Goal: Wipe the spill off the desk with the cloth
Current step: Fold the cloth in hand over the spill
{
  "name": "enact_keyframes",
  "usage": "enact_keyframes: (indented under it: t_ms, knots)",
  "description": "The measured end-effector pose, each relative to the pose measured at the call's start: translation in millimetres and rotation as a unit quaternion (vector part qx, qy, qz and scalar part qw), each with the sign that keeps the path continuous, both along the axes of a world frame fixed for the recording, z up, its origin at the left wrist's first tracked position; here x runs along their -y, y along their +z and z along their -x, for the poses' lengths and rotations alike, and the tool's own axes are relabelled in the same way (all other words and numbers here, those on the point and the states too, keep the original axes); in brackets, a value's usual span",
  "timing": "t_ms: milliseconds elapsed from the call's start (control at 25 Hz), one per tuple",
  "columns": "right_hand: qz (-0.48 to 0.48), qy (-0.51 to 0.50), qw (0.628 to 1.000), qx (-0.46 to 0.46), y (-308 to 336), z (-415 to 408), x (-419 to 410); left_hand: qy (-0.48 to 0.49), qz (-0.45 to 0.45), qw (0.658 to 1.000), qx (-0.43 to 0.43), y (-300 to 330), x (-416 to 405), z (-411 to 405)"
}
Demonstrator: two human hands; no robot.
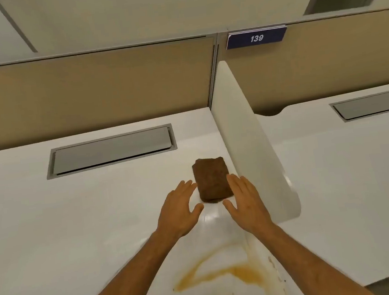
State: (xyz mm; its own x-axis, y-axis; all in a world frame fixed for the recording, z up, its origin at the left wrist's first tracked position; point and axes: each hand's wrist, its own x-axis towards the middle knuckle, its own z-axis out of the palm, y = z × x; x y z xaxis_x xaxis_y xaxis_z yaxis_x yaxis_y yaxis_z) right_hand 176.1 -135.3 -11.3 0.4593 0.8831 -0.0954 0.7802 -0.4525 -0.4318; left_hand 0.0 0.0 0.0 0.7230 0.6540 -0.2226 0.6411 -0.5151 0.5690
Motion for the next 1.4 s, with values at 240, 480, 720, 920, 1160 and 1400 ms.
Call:
enact_keyframes:
  t_ms: [240, 480, 720, 920, 1160, 1400]
  knots:
    - [0.01, -0.035, 0.998, -0.043, -67.1, -23.9, -29.2, -0.025, -0.003, 0.999, -0.029, -62.9, -9.4, -53.6]
    - [0.006, -0.017, 0.999, -0.029, -107.3, -26.1, -36.2, -0.048, -0.056, 0.996, -0.058, -98.6, -12.3, -68.5]
    - [-0.025, -0.017, 0.998, -0.054, -100.8, -34.6, -42.7, -0.064, -0.07, 0.992, -0.077, -101.7, -14.4, -61.1]
    - [-0.075, -0.115, 0.977, -0.161, -57.5, -16.2, -28.3, 0.003, -0.004, 0.998, 0.067, -49.8, -17.9, -32.9]
    - [-0.158, -0.209, 0.862, -0.433, 17.7, 50.1, 15.4, -0.017, 0.082, 0.989, 0.123, 15.6, 0.0, 42.1]
    - [-0.201, -0.223, 0.875, -0.379, 97.9, 155.0, 44.4, -0.016, 0.144, 0.975, 0.168, 72.9, 37.8, 140.5]
